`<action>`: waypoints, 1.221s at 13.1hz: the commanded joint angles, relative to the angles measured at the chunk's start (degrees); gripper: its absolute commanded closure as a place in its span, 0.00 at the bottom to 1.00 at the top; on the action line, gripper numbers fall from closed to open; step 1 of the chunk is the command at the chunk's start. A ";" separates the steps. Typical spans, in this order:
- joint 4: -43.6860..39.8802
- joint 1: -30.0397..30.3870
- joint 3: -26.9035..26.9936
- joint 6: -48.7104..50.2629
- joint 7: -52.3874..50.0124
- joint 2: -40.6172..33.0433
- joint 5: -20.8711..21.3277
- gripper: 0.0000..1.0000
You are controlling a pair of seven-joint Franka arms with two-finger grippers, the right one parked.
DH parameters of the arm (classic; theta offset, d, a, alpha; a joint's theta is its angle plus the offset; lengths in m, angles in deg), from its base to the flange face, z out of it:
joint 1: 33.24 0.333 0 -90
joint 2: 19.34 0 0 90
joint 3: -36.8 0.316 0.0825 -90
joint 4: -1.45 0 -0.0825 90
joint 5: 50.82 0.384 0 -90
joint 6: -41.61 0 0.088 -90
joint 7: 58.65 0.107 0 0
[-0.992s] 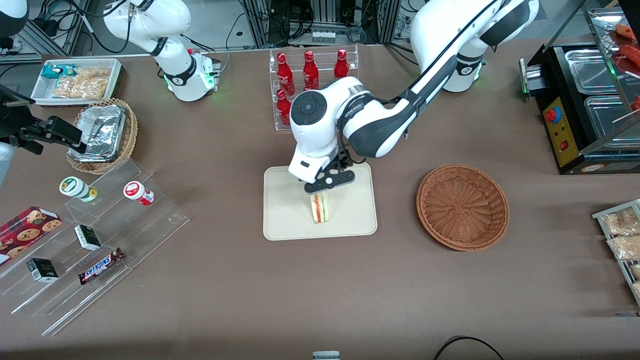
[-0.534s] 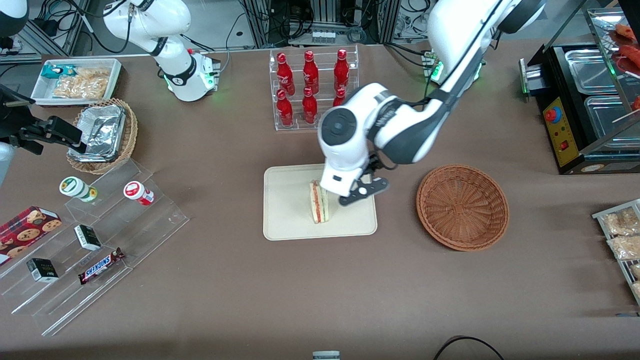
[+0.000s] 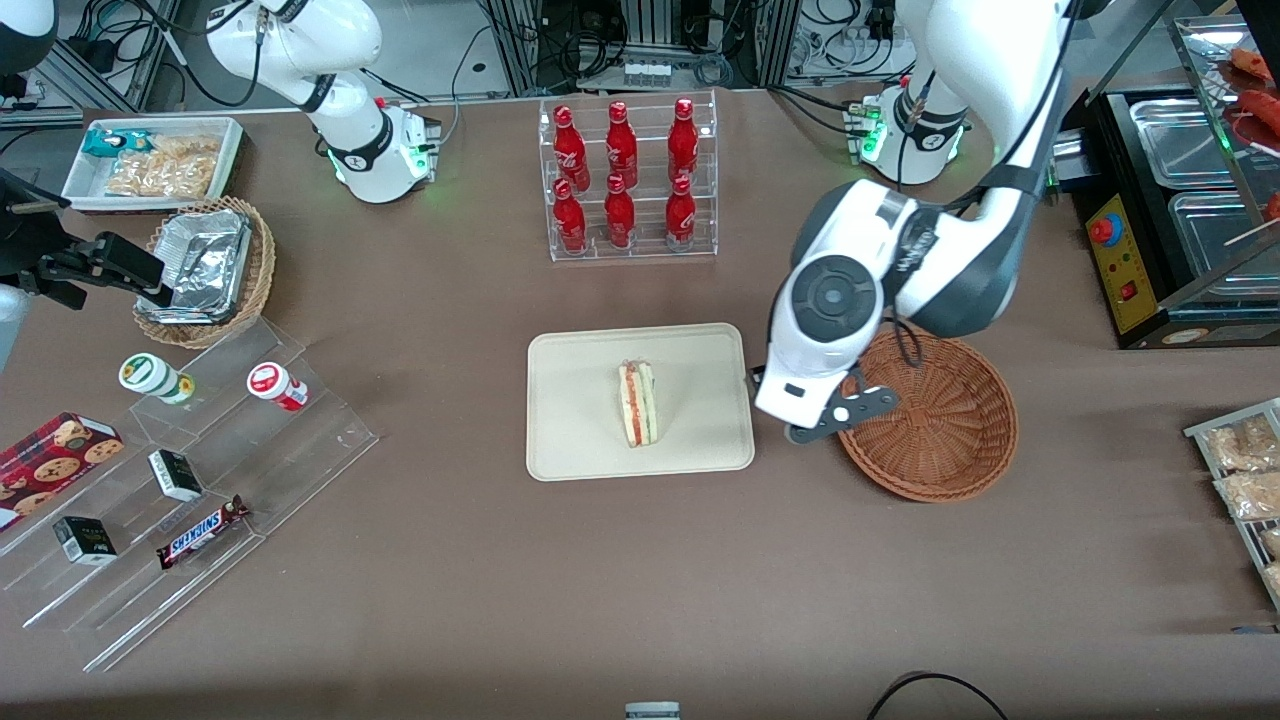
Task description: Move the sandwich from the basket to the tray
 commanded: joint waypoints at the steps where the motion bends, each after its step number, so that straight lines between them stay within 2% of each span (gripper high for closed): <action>1: 5.19 -0.46 3.34 0.28 4.76 -5.52 -1.62 0.00; 5: 6.87 -0.46 6.95 3.26 8.63 -9.21 -1.88 0.00; 8: 7.66 -0.11 7.39 6.08 13.39 -12.47 -1.88 0.00; 9: 7.75 5.72 5.48 7.04 13.57 -13.17 -1.71 0.00; 10: 7.75 9.43 0.76 7.83 15.22 -14.40 -1.71 0.00; 13: 8.10 14.98 -0.60 11.43 24.26 -17.56 -1.71 0.00; 16: 8.63 21.58 -6.30 12.24 27.98 -19.24 -0.66 0.00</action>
